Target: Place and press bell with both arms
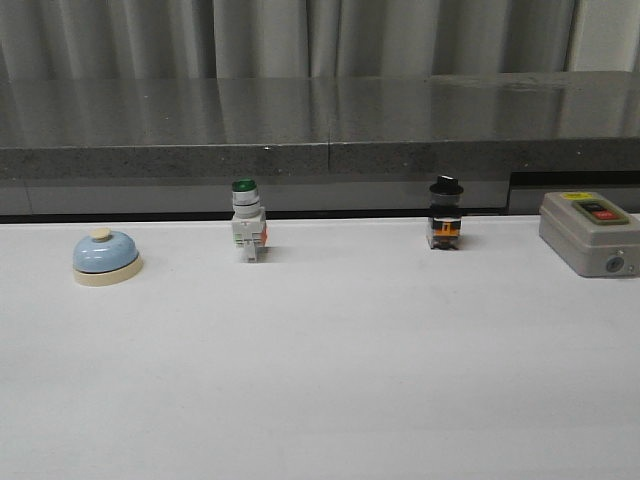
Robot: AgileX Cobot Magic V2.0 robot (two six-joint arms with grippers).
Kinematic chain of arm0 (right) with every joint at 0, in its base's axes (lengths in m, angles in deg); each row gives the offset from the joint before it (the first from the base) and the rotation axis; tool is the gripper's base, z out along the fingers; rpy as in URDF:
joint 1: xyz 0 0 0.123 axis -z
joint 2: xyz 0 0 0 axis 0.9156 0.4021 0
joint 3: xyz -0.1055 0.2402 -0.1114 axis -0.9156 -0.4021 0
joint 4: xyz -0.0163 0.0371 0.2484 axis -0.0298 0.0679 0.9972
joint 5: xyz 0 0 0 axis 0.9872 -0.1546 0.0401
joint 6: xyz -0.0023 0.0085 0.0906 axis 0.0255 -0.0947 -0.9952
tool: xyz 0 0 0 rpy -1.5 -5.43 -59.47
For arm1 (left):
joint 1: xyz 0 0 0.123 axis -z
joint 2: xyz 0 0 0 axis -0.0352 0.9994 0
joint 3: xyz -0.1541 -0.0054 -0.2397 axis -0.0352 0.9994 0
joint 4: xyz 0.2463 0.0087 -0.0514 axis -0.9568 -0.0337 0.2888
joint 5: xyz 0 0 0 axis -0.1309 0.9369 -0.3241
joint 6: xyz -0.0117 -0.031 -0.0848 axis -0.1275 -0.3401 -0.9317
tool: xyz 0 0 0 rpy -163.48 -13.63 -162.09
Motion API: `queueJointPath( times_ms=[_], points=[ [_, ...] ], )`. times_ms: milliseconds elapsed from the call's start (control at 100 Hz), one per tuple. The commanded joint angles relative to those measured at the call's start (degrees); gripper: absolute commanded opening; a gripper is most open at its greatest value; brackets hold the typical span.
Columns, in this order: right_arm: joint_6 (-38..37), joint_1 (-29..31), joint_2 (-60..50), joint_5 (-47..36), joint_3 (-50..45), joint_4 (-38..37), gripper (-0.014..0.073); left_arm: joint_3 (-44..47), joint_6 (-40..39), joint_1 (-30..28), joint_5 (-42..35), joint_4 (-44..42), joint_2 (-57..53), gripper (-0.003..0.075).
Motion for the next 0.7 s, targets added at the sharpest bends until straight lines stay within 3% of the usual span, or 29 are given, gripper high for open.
queueJointPath(
  times_ms=[0, 690],
  points=[
    [0.0, 0.3, 0.2, -4.4, 0.1, -0.6, -0.0069, 1.3, -0.6, -0.2, -4.0, 0.0, -1.9, -0.0019],
    [0.0, 0.3, 0.2, -4.4, 0.1, -0.6, -0.0069, 1.3, -0.6, -0.2, -6.3, 0.0, -1.9, -0.0019]
  ],
)
